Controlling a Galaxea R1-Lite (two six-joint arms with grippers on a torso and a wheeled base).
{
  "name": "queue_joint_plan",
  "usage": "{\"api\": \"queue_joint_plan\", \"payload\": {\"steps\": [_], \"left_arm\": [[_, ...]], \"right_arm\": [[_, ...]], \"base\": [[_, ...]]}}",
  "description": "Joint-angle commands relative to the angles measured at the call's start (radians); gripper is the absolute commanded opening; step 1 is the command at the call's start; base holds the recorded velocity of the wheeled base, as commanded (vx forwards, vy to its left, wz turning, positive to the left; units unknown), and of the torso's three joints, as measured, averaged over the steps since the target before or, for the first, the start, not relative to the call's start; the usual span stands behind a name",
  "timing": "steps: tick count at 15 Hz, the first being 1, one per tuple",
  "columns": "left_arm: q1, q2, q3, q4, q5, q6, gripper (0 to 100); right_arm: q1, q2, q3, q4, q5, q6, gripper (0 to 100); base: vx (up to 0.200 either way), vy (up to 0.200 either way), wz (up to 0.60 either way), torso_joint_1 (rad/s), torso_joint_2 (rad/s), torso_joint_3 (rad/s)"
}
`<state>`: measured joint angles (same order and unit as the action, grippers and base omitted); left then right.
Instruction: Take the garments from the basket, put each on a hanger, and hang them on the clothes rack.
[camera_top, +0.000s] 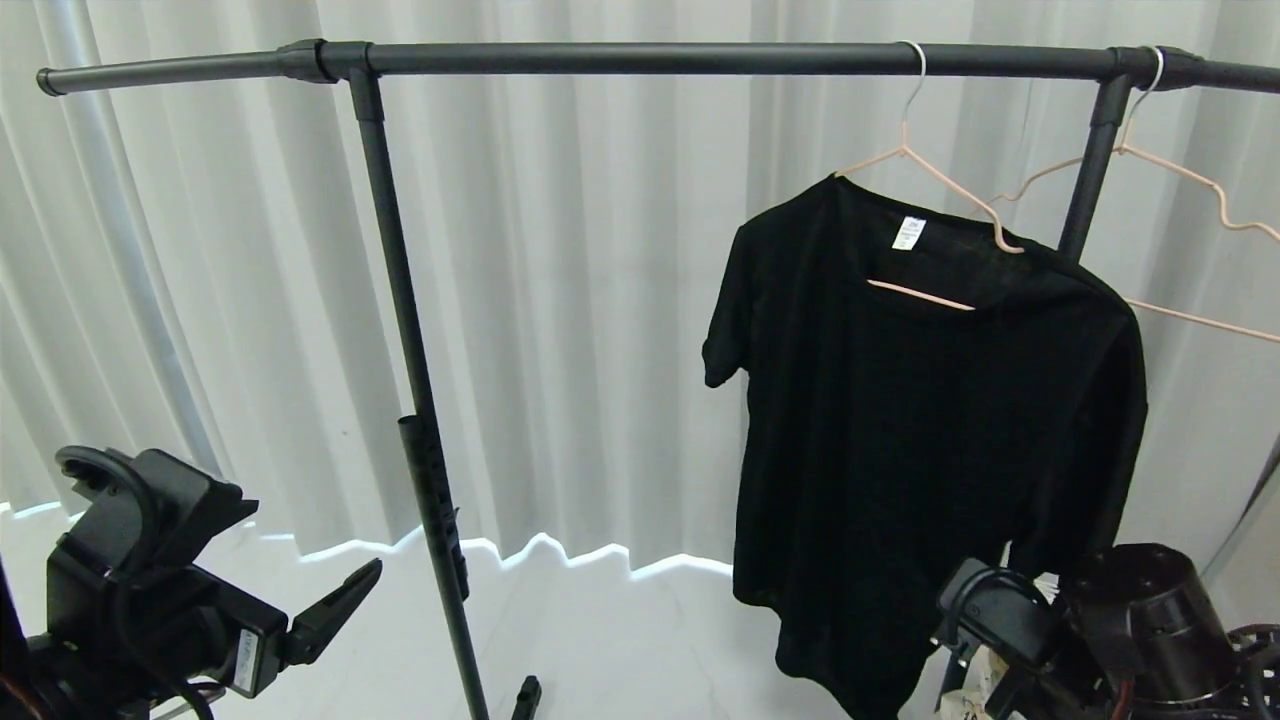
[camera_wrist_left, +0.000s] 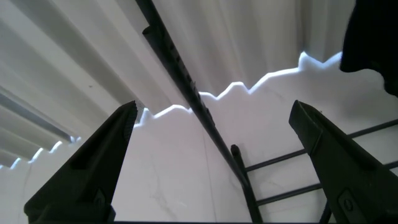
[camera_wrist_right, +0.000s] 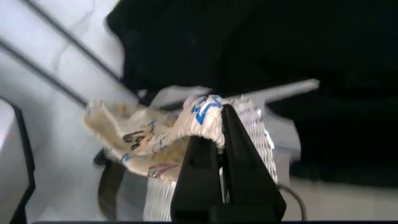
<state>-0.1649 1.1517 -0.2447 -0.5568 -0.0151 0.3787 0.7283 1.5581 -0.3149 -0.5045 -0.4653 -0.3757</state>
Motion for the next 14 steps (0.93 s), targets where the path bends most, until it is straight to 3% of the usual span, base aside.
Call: {"api": "queue_joint_plan", "payload": {"steps": [1,4,7,8,11,14], "left_arm": [[0.001,0.008,-0.002,0.0,0.0,0.0,100],[-0.002,0.011,-0.002,0.0,-0.002,-0.001,100],[-0.074,0.008,-0.004,0.0,-0.009,-0.017,100],[-0.107,0.005,-0.005,0.0,-0.011,-0.038,100],[-0.278,0.013,-0.077,0.0,-0.011,-0.235,100],[-0.378,0.025,-0.099,0.0,-0.011,-0.276,100]], "right_arm": [[0.0,-0.033,-0.136,0.106,0.004,0.006,0],[0.002,-0.026,-0.256,0.182,0.007,0.009,0],[0.036,0.005,-0.355,0.199,0.007,0.018,0],[0.048,0.016,-0.382,0.199,0.007,0.028,0],[0.079,0.077,-0.526,0.201,0.007,0.101,0],[0.128,0.114,-0.621,0.201,0.007,0.129,0]], "base": [[-0.2,0.0,0.0,0.002,0.01,0.002],[-0.2,0.0,0.0,0.005,0.0,0.002],[0.0,0.0,0.0,0.0,0.0,0.0],[0.0,0.0,0.0,0.0,0.0,0.0],[0.0,0.0,0.0,0.0,0.0,0.0],[0.0,0.0,0.0,0.0,0.0,0.0]]}}
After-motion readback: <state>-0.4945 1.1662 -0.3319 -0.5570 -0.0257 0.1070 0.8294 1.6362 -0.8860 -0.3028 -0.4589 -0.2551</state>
